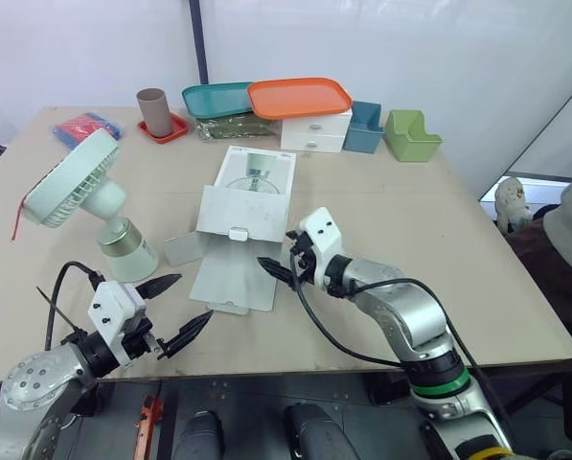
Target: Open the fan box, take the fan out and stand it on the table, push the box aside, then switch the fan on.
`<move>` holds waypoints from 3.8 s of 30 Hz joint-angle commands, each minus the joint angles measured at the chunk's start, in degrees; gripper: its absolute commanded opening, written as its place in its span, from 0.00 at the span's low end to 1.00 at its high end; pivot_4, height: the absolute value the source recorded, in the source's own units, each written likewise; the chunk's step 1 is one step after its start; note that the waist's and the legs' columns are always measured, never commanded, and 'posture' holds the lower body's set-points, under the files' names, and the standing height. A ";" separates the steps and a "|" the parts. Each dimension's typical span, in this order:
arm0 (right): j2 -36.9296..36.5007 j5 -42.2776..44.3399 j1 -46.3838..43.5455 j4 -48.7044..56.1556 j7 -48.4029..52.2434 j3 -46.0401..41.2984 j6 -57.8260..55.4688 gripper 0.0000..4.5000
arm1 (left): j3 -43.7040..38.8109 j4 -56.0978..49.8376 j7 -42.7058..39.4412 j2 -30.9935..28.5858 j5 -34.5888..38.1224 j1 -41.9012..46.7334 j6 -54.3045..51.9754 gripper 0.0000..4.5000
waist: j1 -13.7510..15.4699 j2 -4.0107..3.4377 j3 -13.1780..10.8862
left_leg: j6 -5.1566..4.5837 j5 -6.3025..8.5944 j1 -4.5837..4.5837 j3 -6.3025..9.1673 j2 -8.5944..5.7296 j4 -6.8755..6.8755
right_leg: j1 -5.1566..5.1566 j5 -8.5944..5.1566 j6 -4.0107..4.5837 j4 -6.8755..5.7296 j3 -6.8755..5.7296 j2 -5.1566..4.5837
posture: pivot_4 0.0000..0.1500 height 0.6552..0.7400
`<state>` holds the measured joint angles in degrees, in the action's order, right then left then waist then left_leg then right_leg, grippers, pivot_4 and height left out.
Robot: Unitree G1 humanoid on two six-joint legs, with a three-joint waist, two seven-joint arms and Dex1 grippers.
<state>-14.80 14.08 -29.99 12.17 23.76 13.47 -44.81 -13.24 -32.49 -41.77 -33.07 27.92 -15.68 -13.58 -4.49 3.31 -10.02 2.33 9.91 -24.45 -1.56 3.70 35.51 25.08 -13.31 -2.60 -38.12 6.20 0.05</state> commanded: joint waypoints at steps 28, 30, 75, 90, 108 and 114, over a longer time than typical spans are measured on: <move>6.37 -7.28 -5.23 -9.60 -9.30 -2.78 -2.76 0.49 | 1.94 -0.41 1.12 1.07 -5.13 -0.54 4.44 1.00 | -0.17 -0.01 -0.01 | 0.00 0.00 -0.05 0.00 0.02 -0.02 | 0.06 0.01 0.02 0.00 -0.01 0.02 | 1.00 1.00; 6.48 -7.50 -5.36 -10.15 -9.67 -3.24 -2.31 0.34 | 2.11 0.00 1.04 1.05 -5.54 -0.31 4.67 1.00 | -0.17 -0.01 -0.01 | 0.00 0.00 -0.05 0.00 0.02 -0.02 | 0.06 0.01 0.02 0.00 -0.01 0.02 | 1.00 1.00; -11.06 -9.67 -1.61 -18.71 -18.05 -27.21 4.25 0.02 | 6.01 2.69 -1.02 0.23 -6.98 4.01 4.94 1.00 | -0.47 -0.17 -0.02 | -0.02 -0.01 -0.13 -0.01 -0.07 -0.04 | 0.10 -0.04 -0.12 0.00 0.16 0.06 | 1.00 1.00; -14.73 -0.88 6.17 -10.53 -4.85 -31.83 10.35 0.99 | 6.35 3.44 -1.91 0.53 -6.95 3.46 5.62 1.00 | -0.43 -0.24 -0.03 | -0.05 0.01 -0.16 0.01 -0.10 -0.04 | 0.07 -0.09 -0.21 0.01 0.18 0.04 | 1.00 1.00; -22.17 25.31 16.92 6.92 19.22 -37.72 9.50 0.99 | 5.03 5.41 -3.57 -0.77 -5.80 6.54 4.43 1.00 | -0.32 -0.31 0.00 | -0.05 0.00 0.12 0.02 -0.10 0.03 | -0.13 0.00 -0.17 0.00 0.21 0.07 | 1.00 1.00; -22.61 12.95 16.09 14.12 19.40 -15.47 14.09 0.99 | 4.19 6.75 -2.57 -0.33 -5.36 8.06 3.48 1.00 | -0.72 -0.31 0.02 | -0.05 0.01 0.16 0.02 -0.05 0.02 | -0.11 0.02 -0.12 0.01 0.22 0.13 | 1.00 1.00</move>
<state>-36.68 32.51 -13.79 23.85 42.66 -8.44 -33.18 -7.56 -25.39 -45.16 -33.04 21.99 -8.08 -10.20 -5.21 3.00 -10.01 2.28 9.91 -24.28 -1.49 3.66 35.52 24.99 -13.27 -2.67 -38.11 6.41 0.23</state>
